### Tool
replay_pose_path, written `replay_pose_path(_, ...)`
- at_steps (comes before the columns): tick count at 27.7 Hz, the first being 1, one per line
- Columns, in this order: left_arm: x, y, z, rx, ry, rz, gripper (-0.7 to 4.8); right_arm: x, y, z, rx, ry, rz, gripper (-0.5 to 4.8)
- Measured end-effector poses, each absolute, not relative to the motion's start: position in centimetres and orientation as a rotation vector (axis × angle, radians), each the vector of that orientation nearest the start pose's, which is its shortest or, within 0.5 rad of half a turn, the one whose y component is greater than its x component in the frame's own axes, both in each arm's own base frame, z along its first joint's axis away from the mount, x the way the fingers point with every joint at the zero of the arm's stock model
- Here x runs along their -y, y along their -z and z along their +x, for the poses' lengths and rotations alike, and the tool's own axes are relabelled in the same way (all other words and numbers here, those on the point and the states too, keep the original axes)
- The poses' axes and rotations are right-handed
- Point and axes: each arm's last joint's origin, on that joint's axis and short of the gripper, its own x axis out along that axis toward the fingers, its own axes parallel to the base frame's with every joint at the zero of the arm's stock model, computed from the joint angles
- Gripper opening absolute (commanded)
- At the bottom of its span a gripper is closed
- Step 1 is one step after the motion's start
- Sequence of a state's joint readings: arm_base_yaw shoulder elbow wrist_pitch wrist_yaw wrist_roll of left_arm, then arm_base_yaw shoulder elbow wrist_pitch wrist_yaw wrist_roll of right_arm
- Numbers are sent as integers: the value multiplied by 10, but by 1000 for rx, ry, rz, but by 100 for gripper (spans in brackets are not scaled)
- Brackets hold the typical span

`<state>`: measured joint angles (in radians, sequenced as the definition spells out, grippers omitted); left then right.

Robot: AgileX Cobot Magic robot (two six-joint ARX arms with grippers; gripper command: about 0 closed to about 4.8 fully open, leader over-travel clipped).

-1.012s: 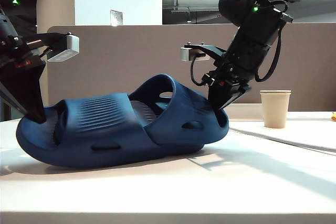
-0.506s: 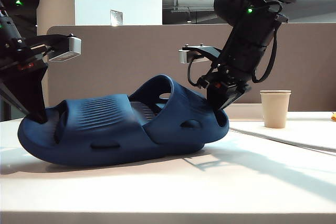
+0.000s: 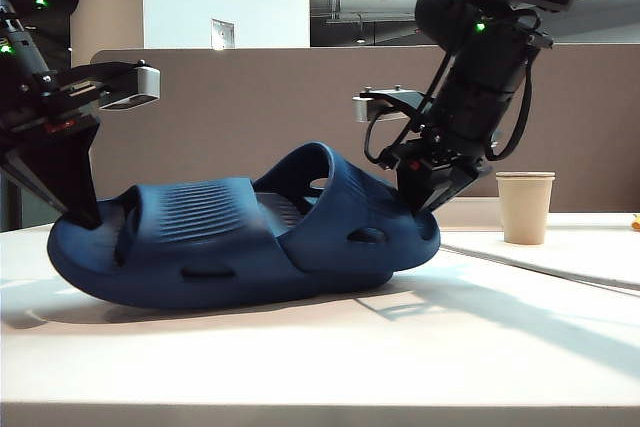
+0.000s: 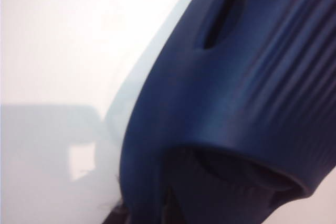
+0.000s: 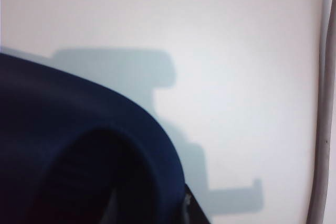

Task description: Interlock the pair of blue slippers on the table with their fronts facing up.

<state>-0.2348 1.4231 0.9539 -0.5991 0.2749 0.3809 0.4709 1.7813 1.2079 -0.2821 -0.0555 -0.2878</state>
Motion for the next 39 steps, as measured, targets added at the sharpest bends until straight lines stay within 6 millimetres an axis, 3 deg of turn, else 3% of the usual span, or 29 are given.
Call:
replay_pose_path(12,69,-224,265,-964,658,309,-5,-154,-206,344,-787,-608,-366,150)
replay_pose_path(17,70,-225,266,-957,656,313,-5,-144,-206,348,-794,-598,-330,217)
replay_pose_path(29,71,-225,267,-949,649,322,-4,-116,-208,356,-813,-635,-185,222)
replay_pose_path(39,72,-225,268,-942,643,324,-5,-75,-221,360,-797,-589,-64,221)
